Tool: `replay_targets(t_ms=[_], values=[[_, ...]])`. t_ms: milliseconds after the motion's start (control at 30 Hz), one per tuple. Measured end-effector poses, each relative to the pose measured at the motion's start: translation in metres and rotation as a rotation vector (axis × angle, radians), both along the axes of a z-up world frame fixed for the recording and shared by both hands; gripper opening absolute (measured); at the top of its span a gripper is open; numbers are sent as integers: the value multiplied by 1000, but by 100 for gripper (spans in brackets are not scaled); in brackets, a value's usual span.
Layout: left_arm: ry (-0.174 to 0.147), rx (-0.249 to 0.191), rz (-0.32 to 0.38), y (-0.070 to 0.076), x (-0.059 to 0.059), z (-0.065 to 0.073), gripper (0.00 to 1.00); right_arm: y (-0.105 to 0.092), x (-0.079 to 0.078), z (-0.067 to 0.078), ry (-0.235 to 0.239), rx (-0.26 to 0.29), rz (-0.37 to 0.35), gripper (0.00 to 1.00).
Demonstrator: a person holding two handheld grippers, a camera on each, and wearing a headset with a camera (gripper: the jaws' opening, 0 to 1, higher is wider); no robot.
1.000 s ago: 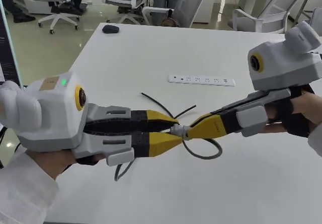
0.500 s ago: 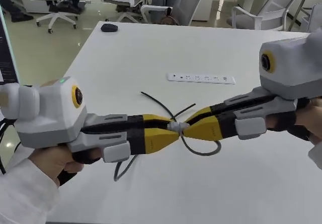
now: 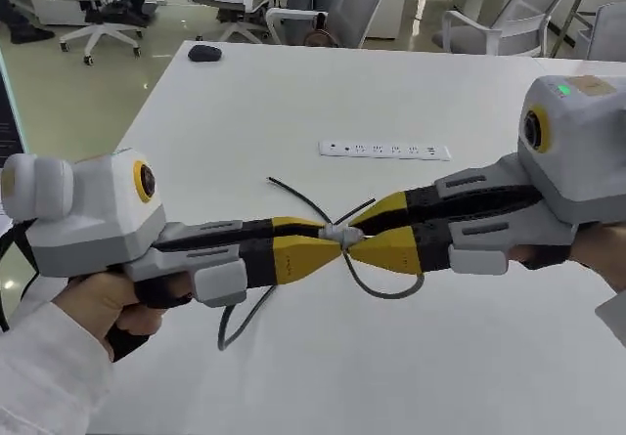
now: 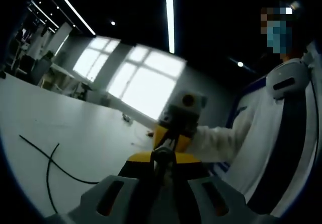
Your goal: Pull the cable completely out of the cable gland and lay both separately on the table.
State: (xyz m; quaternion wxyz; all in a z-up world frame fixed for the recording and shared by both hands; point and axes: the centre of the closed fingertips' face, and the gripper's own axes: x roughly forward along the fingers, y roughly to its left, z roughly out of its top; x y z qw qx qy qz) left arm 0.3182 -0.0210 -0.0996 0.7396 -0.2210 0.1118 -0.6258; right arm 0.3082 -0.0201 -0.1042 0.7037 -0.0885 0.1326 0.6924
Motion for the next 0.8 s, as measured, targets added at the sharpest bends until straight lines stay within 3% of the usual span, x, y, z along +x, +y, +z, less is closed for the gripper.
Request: replay_targets(t_ms=[67, 100, 133, 200, 333, 367, 467, 533, 700, 800], values=[[-26, -1, -1, 2, -2, 2, 14, 2, 1, 1, -4, 31, 4, 10], [-52, -1, 5, 3, -2, 3, 14, 3, 1, 3, -10, 43, 4, 10], [-101, -14, 15, 5, -1, 7, 14, 5, 1, 6, -28, 70, 6, 11], [-117, -15, 15, 8, -4, 9, 14, 6, 1, 8, 6, 87, 4, 11], [-178, -18, 35, 13, -4, 14, 14, 4, 10, 12, 209, 156, -48, 23], [-189, -20, 38, 14, -4, 15, 14, 3, 11, 14, 286, 178, -50, 25], [-240, -17, 33, 16, -7, 18, 14, 1, 10, 21, 402, 248, -31, 26], [-276, -16, 27, 15, -9, 21, 15, 1, 7, 20, 471, 253, -16, 29], [-373, 38, -8, 8, -13, 21, 15, 4, -1, 11, 513, 217, 23, 25], [-394, 58, -25, 3, -14, 20, 15, 6, -9, 16, 567, 238, 66, 20]])
